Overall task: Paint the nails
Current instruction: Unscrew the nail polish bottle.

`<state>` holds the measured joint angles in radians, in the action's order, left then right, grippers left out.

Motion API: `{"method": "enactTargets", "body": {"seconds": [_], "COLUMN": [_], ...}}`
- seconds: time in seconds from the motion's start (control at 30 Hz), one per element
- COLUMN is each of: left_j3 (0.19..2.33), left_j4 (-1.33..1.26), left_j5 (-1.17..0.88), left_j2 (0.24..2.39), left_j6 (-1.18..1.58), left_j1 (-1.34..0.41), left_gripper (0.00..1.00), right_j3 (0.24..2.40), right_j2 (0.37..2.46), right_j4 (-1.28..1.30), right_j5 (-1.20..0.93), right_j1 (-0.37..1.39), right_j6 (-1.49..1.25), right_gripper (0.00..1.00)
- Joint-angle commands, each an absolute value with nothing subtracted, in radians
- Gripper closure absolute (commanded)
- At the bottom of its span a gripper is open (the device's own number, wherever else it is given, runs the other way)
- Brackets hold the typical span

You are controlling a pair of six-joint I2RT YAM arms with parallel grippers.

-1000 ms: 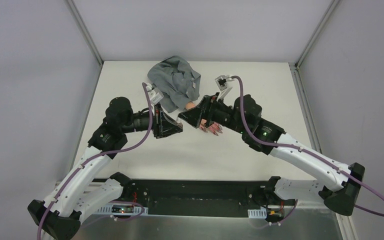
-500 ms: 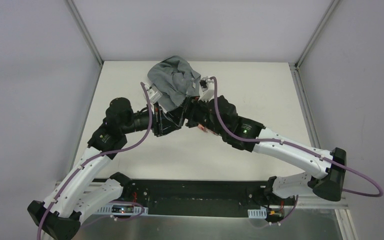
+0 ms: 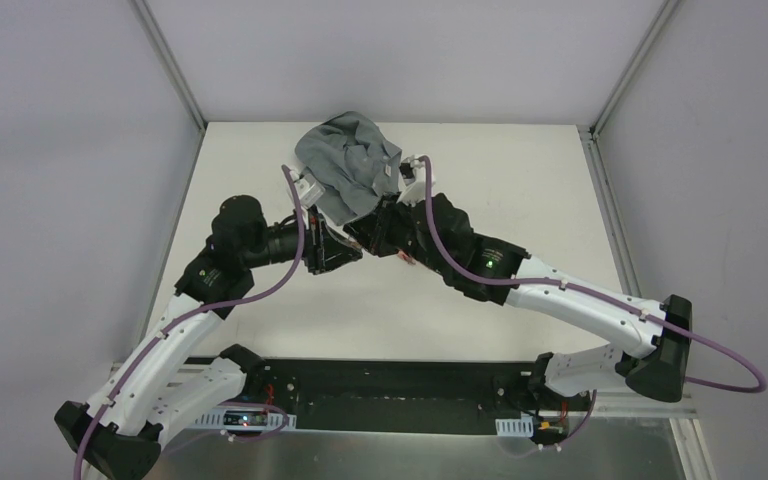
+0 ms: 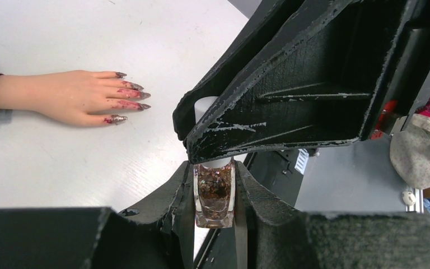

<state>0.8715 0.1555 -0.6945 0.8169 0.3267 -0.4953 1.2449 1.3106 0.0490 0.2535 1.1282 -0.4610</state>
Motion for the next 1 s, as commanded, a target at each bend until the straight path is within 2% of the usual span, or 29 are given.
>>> {"method": "enactTargets", "body": {"seconds": [0.0, 0.27, 0.53, 0.8, 0.97], "left_j3": [0.882, 0.901, 0.93, 0.939, 0.939], "left_j4": [0.118, 0.118, 0.106, 0.072, 0.049], "left_j5": [-0.697, -0.77, -0.912, -1.064, -1.14], "left_j2": [0.804, 0.822, 0.842, 0.836, 0.829], "left_j6": [0.319, 0.348, 0.373, 0.376, 0.383], "left_j1": [-0.485, -0.482, -0.48, -0.48, -0.48], "left_gripper": [1.0, 1.0, 1.0, 1.0, 1.0], "right_j3": [1.292, 1.264, 1.246, 1.175, 1.153], "right_j2": [1.316, 1.279, 1.256, 1.194, 1.179], "right_j4": [0.052, 0.064, 0.061, -0.048, -0.103], "right_j5": [0.284, 0.254, -0.13, -0.465, -0.593], "right_j1": [1.132, 1.123, 1.012, 0.95, 0.937], "right_j6": [-0.447, -0.369, -0.309, -0.258, -0.247], "right_gripper": [1.0, 1.0, 1.0, 1.0, 1.0]}}
